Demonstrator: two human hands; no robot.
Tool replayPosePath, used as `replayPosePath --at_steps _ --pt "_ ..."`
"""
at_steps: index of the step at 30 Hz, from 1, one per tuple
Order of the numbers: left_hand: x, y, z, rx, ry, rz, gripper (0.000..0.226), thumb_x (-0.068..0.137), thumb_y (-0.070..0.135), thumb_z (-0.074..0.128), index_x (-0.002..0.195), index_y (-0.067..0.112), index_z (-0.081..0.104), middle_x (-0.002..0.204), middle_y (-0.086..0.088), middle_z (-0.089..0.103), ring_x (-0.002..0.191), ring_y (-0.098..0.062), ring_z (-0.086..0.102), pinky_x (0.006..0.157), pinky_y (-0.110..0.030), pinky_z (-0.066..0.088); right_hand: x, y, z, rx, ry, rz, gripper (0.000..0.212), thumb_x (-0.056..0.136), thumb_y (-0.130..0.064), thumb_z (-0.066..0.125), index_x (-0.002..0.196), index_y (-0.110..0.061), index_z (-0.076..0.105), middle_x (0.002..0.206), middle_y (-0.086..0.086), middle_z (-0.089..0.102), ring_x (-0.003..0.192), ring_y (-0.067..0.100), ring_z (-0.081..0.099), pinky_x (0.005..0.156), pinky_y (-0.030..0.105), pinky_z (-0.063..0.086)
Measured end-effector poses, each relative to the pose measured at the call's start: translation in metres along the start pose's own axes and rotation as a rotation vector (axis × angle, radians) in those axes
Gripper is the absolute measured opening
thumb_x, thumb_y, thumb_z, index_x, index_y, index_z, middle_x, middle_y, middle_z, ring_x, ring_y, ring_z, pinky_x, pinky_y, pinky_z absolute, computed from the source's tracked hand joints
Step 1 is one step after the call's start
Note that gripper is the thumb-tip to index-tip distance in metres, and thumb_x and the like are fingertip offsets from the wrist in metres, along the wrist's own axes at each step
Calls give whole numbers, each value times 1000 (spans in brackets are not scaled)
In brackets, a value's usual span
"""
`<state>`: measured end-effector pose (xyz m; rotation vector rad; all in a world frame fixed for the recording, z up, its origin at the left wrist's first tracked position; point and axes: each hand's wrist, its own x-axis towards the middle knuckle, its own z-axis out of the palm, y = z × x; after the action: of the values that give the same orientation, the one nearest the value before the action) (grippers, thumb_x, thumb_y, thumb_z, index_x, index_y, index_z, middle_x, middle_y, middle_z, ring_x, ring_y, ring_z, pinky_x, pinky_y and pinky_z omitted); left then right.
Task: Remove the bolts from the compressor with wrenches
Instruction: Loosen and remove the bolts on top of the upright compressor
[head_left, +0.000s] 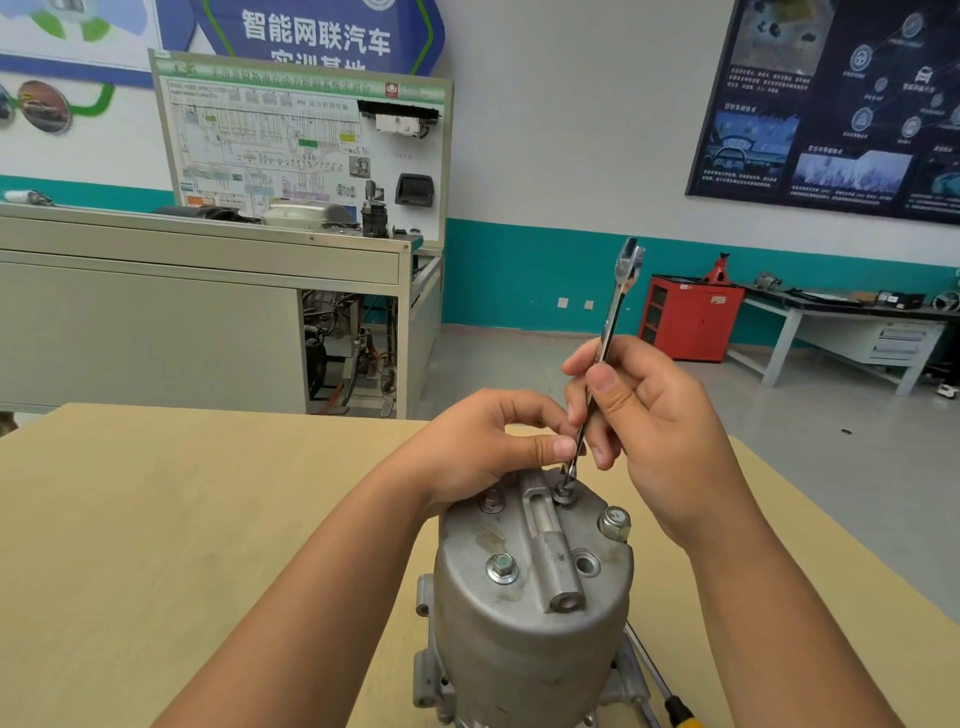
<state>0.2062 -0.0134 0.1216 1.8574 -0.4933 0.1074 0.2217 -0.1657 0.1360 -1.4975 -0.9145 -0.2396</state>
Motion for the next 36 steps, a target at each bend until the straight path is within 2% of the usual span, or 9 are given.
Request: replayPosePath --at_steps 3,7,9,16,21,27,29,33,36 --pt "0 0 0 -5 16 1 20 69 34 66 80 17 66 87 4 64 87 -10 57 88 -25 42 0 1 -2 4 -19 -1 21 99 -13 39 91 -20 57 64 -4 56 41 6 42 46 11 37" --pt "0 1 1 23 29 9 10 71 30 69 75 21 67 89 7 63 90 -9 59 95 -29 41 1 5 -3 46 -1 35 22 99 -13 38 92 -18 57 62 -3 57 39 6 41 44 12 35" --pt "1 0 1 50 41 2 3 75 23 71 74 23 68 89 9 63 91 -8 59 95 -26 40 1 7 -3 61 9 45 22 99 -12 37 93 -17 57 61 -3 57 39 6 41 44 12 35" --pt "1 -1 0 51 61 -2 8 79 17 71 74 22 69 90 9 64 91 -7 60 91 -20 41 2 6 -3 71 15 33 18 98 -16 39 93 -17 57 61 -3 57 39 6 39 44 11 35" --pt "1 -2 0 95 58 -3 5 80 16 71 82 11 73 96 1 64 97 -16 61 96 -28 41 0 7 -1 64 12 46 15 93 -23 42 91 -16 55 60 -2 56 38 8 39 43 12 36" --pt "1 0 0 82 36 0 7 84 17 66 82 13 71 91 7 63 91 -7 59 92 -21 41 1 12 -3 45 53 75 19 99 -11 37 89 -14 54 60 -2 57 37 7 40 43 13 35" --pt "1 0 0 98 12 17 11 87 17 63 89 10 72 96 4 63 94 -8 59 91 -17 40 1 11 -3 2 48 77 21 100 -11 37 90 -15 55 62 -2 60 37 7 41 43 13 36" --pt "1 0 0 89 -7 28 11 88 17 62 89 11 71 100 -3 66 99 -18 61 95 -24 41 5 8 0 -191 43 74 24 100 -14 38 90 -20 58 69 -2 67 37 6 43 46 18 41" --pt "-1 -1 -2 12 -37 29 14 88 16 62 80 24 72 86 10 68 84 -5 62 85 -19 45 8 3 6 -286 -5 60 25 99 -15 40 85 -24 58 73 -2 68 38 4 44 46 22 42"
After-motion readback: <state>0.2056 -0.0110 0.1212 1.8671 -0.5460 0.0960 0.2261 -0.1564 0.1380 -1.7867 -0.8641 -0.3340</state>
